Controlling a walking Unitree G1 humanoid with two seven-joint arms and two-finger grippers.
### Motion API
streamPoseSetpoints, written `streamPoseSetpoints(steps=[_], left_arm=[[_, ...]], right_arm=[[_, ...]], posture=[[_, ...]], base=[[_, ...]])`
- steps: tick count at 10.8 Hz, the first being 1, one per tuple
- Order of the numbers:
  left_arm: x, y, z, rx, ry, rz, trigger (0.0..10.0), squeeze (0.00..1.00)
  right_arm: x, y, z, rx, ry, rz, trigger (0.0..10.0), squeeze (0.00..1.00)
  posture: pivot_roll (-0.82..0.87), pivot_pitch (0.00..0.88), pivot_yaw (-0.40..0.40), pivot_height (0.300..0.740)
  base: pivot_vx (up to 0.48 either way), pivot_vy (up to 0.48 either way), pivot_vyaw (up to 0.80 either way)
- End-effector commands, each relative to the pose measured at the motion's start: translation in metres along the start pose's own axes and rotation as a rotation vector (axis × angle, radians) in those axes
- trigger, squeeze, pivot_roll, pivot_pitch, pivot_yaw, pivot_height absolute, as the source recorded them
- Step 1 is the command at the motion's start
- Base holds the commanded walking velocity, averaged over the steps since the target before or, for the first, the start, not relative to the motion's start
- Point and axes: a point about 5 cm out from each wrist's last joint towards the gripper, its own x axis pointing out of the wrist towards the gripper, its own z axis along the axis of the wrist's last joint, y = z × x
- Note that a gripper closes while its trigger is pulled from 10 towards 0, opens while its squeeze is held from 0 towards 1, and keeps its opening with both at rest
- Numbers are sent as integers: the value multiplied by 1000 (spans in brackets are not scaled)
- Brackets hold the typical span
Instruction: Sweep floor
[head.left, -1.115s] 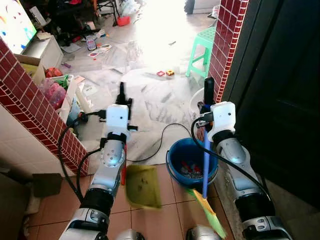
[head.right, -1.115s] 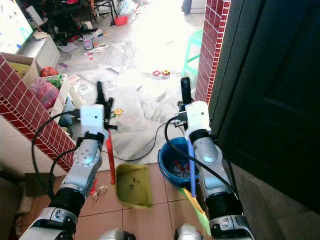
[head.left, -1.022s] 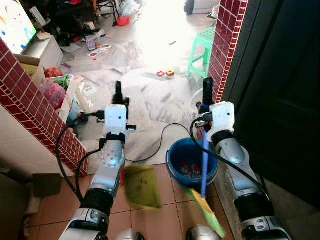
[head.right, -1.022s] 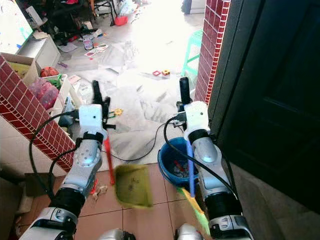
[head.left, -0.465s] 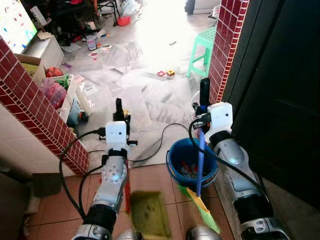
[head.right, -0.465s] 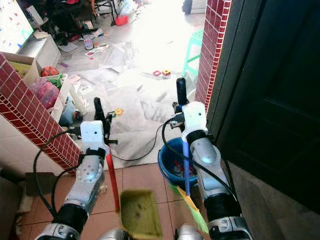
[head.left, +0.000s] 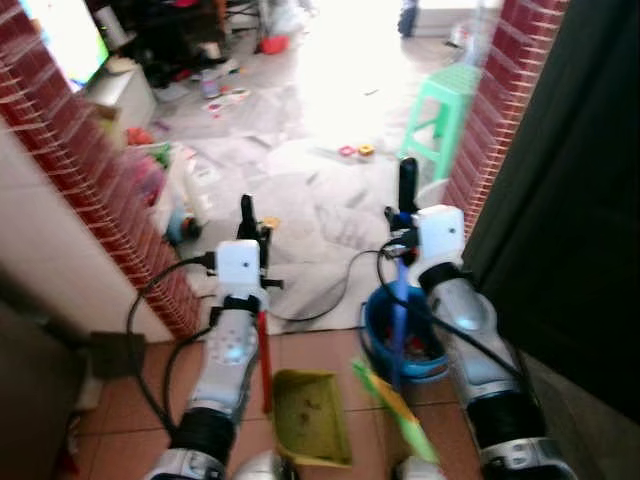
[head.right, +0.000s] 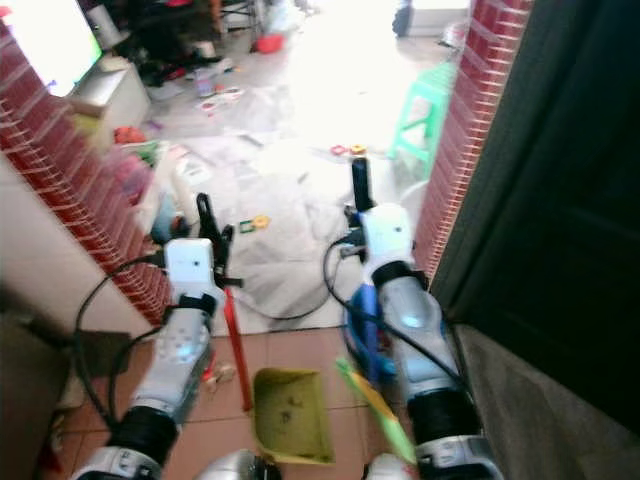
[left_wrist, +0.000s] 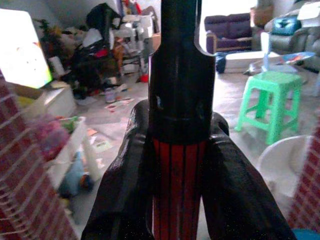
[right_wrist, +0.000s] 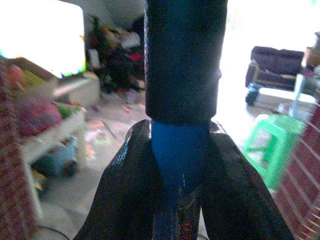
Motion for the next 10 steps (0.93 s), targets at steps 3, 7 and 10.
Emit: streamPoseSetpoints(steps=[3, 7, 10], left_arm=[[7, -4, 21, -27, -64, -13, 10000, 0], [16, -5, 48, -83, -134, 4, 10000, 0], [18, 12, 56, -56, -182, 29, 10000, 0]], right_arm=[[5, 1, 15, -21, -65, 22, 10000, 0], [4, -4, 17, -37, -73, -4, 10000, 0], [5, -4, 20, -61, -97, -14, 10000, 0]], posture=[[-156, 0, 83, 740], [-159, 0, 87, 740], [-149, 0, 91, 740]], base=[[0, 480, 0], [0, 480, 0], [0, 470, 0]])
